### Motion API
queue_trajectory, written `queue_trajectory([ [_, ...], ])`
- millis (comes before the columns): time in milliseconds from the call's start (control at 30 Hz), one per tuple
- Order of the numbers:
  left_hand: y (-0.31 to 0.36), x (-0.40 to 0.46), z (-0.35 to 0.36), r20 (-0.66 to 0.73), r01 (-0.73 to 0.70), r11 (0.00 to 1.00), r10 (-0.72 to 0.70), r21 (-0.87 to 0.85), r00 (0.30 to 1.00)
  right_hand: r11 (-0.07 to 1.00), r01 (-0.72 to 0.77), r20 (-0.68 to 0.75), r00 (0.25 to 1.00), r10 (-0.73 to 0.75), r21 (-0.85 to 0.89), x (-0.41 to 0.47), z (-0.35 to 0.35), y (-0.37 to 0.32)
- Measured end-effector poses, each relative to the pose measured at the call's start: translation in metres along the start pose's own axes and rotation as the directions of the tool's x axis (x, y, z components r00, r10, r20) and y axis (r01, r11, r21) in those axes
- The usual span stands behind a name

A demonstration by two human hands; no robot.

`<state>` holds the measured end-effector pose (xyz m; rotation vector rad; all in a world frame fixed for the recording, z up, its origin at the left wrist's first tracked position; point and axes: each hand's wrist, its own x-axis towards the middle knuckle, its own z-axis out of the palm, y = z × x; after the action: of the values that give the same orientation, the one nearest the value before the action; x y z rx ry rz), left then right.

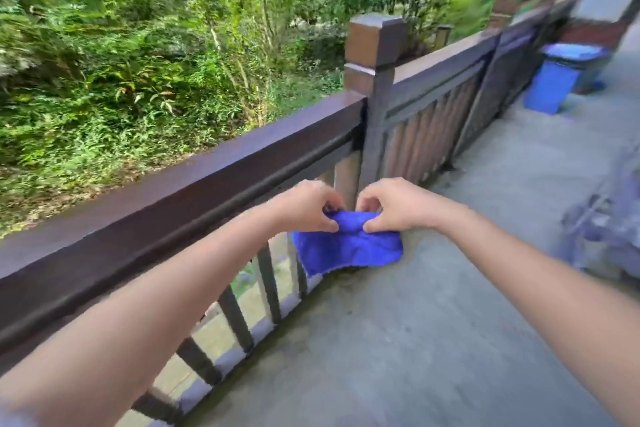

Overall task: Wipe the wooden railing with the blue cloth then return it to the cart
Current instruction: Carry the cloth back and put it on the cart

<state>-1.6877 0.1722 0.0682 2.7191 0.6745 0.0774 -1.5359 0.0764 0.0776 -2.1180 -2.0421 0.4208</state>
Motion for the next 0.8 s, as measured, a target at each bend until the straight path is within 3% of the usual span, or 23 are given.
queue_trajectory([
  [367, 0.079, 0.166, 0.024, 0.115, -0.304, 0.952, 0.298, 0.036, 0.948, 0.928, -0.353, -0.096, 0.926, 0.365, 0.119, -0.024, -0.035, 0.145],
  [800, 0.106, 0.385, -0.020, 0.167, -0.542, 0.840, 0.533, 0.013, 0.830, 0.781, -0.576, -0.246, 0.742, 0.623, 0.242, 0.038, -0.118, 0.281],
])
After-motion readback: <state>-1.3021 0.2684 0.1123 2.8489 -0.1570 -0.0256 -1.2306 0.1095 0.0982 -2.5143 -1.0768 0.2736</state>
